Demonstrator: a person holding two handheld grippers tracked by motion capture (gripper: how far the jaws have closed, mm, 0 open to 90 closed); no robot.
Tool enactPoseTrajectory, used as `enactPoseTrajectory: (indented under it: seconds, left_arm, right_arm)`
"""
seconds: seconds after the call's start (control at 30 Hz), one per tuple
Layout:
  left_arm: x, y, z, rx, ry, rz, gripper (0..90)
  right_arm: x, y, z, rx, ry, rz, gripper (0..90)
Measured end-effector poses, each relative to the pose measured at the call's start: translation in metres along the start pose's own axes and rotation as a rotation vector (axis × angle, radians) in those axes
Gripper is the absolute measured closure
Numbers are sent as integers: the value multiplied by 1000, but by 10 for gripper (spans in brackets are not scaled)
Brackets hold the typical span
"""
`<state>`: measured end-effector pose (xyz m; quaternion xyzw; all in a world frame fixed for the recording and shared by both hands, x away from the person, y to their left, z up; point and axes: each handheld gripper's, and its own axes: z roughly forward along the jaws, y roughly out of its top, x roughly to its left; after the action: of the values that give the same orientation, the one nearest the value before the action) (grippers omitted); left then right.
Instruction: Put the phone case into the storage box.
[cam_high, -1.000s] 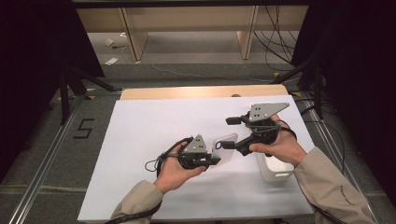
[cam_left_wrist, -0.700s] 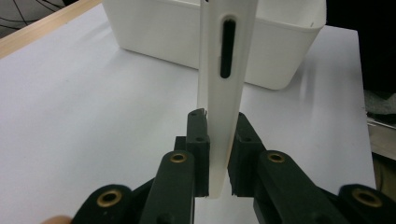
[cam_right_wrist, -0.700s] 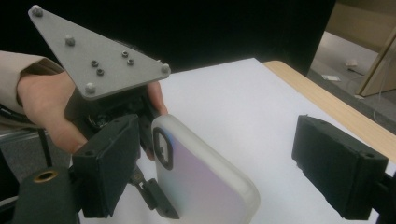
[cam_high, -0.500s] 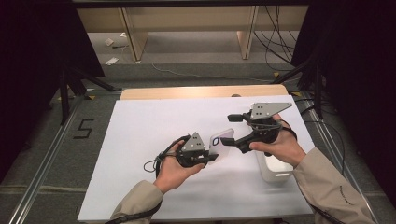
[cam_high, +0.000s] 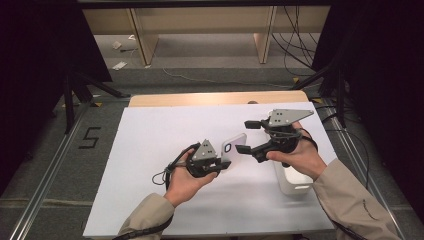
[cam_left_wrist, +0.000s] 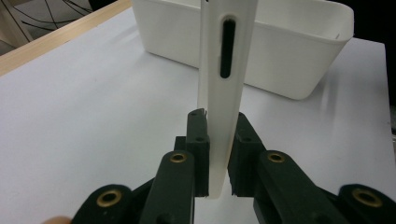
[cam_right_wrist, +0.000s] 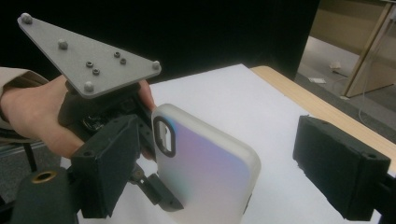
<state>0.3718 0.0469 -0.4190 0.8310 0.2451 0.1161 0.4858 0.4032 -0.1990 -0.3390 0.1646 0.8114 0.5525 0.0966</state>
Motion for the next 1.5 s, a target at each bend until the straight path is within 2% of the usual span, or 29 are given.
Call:
enactPoseTrajectory:
  seconds: [0.5, 0.7, 0.93, 1.17, 1.47, 1.5]
  left_arm:
    - [4, -1, -3, -24, 79, -50, 804]
    - [6, 0, -5, -27, 119, -83, 804]
    - [4, 1, -5, -25, 153, -119, 804]
    - [-1, 3, -1, -18, 159, -151, 804]
    - [-4, 5, 1, -19, 150, -159, 804]
    - [-5, 5, 2, -19, 147, -160, 804]
  right_arm:
    - [1, -2, 4, -3, -60, 7, 91]
    - [4, -3, 8, -24, -87, 21, 45]
    - [10, -7, 18, -62, -139, 46, 4]
    - [19, -10, 27, -113, -209, 84, 3]
    - [28, -14, 39, -120, -257, 91, 3]
    - [29, -16, 42, -122, -274, 95, 3]
